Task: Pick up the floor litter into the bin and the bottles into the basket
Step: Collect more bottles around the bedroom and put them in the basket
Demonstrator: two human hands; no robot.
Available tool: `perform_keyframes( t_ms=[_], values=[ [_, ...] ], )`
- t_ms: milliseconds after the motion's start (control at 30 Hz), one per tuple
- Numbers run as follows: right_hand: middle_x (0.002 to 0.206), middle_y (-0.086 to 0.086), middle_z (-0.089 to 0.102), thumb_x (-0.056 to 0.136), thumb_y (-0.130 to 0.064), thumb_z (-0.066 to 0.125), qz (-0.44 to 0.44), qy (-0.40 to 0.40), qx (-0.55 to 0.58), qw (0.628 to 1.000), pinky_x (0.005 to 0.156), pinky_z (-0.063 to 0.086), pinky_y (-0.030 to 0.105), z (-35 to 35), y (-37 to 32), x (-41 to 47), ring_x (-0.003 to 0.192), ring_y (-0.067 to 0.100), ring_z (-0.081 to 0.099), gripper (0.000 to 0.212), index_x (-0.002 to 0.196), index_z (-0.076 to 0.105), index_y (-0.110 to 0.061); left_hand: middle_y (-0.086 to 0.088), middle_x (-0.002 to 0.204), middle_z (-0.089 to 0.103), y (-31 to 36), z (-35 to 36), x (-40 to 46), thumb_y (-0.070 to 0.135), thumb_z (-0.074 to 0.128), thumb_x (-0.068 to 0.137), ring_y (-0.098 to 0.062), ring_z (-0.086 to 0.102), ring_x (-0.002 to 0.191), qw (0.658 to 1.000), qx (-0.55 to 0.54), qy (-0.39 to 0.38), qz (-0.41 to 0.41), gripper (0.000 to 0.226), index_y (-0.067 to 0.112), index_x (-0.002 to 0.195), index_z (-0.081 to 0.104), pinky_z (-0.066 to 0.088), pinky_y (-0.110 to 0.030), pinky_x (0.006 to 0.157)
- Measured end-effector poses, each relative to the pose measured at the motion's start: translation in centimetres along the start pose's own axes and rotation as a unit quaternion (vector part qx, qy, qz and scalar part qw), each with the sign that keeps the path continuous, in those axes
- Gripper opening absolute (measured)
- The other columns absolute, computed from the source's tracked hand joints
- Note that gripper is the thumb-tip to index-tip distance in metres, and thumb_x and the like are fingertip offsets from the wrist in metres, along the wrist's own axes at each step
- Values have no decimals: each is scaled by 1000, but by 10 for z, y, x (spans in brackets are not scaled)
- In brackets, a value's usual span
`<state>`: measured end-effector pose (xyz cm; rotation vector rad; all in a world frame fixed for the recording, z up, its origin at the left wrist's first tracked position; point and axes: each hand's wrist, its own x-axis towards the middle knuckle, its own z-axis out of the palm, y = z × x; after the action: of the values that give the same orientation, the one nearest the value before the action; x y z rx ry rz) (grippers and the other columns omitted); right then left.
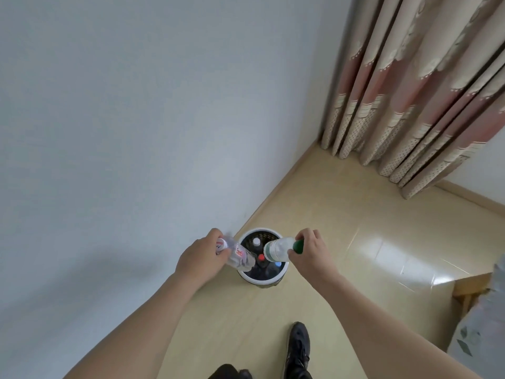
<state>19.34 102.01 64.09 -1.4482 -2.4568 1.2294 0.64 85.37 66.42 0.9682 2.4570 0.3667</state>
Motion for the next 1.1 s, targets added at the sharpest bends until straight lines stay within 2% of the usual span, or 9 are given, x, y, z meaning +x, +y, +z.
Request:
perform_keyframes(
  t_ms=[167, 300, 400, 467, 600, 700, 800, 933, 1100],
  values=[
    [110, 0, 42, 86, -16, 60, 12, -43, -20, 999, 67, 36, 25, 15, 0, 68, 85, 20, 49, 26, 109, 47, -13, 8, 90, 63, 4, 25, 41, 37, 53, 92, -17, 60, 78, 1000, 11, -10, 4, 24, 28, 113, 47, 46, -29, 61],
    [111, 0, 43, 87, -15, 59, 23, -63, -49, 997, 63, 36, 26, 50, 17, 126, 81, 21, 51, 23, 106, 45, -14, 10, 95, 63, -15, 77, 87, 38, 49, 94, -14, 56, 76, 999, 6, -44, 2, 23, 29, 115, 49, 44, -28, 59],
    [111, -1, 42, 88, -15, 57, 30, -80, -79, 993, 57, 33, 25, 96, 44, 177, 78, 22, 51, 22, 106, 44, -13, 7, 88, 62, -43, 136, 135, 35, 48, 93, -17, 59, 77, 997, 0, -76, -11, 14, 27, 105, 46, 53, -35, 65],
    [111, -1, 41, 88, -15, 56, 33, -89, -95, 991, 62, 36, 26, 141, 73, 219, 76, 22, 51, 22, 106, 43, -13, 3, 86, 62, -68, 193, 174, 34, 48, 93, -19, 61, 78, 996, 4, -94, -11, 14, 24, 102, 45, 54, -39, 68],
    [114, -1, 41, 90, -15, 54, 33, -104, -120, 987, 66, 37, 28, 230, 135, 283, 77, 21, 50, 21, 107, 42, -14, 3, 90, 63, -119, 301, 235, 37, 45, 94, -22, 62, 82, 991, 40, -130, -8, 21, 25, 111, 42, 53, -34, 66],
    [120, 3, 41, 92, -15, 53, 36, -101, -131, 986, 67, 35, 25, 290, 180, 310, 88, 24, 53, 25, 114, 43, -11, 2, 86, 59, -146, 372, 265, 34, 43, 96, -24, 62, 80, 986, 63, -153, 10, 17, 22, 106, 37, 45, -30, 61],
    [122, 3, 37, 92, -18, 56, 26, -102, -151, 983, 56, 30, 19, 329, 211, 322, 83, 22, 53, 30, 118, 42, -11, 1, 85, 59, -162, 415, 285, 34, 43, 97, -25, 63, 81, 985, 68, -158, 17, 16, 22, 103, 34, 45, -31, 61],
    [123, 2, 33, 87, -24, 62, 1, -102, -122, 987, 49, 29, 15, 358, 226, 331, 72, 21, 55, 38, 120, 43, -17, -3, 93, 63, -174, 441, 316, 38, 47, 96, -28, 64, 86, 985, 74, -157, 19, 24, 19, 109, 39, 50, -36, 65],
    [134, -4, 25, 82, -39, 67, -6, -173, -148, 974, 66, 44, 28, 346, 218, 324, 89, 20, 58, 64, 134, 32, -26, -4, 109, 55, -163, 431, 318, 39, 52, 89, -28, 60, 95, 976, 100, -196, -2, 38, 21, 121, 40, 48, -39, 70]
  ],
)
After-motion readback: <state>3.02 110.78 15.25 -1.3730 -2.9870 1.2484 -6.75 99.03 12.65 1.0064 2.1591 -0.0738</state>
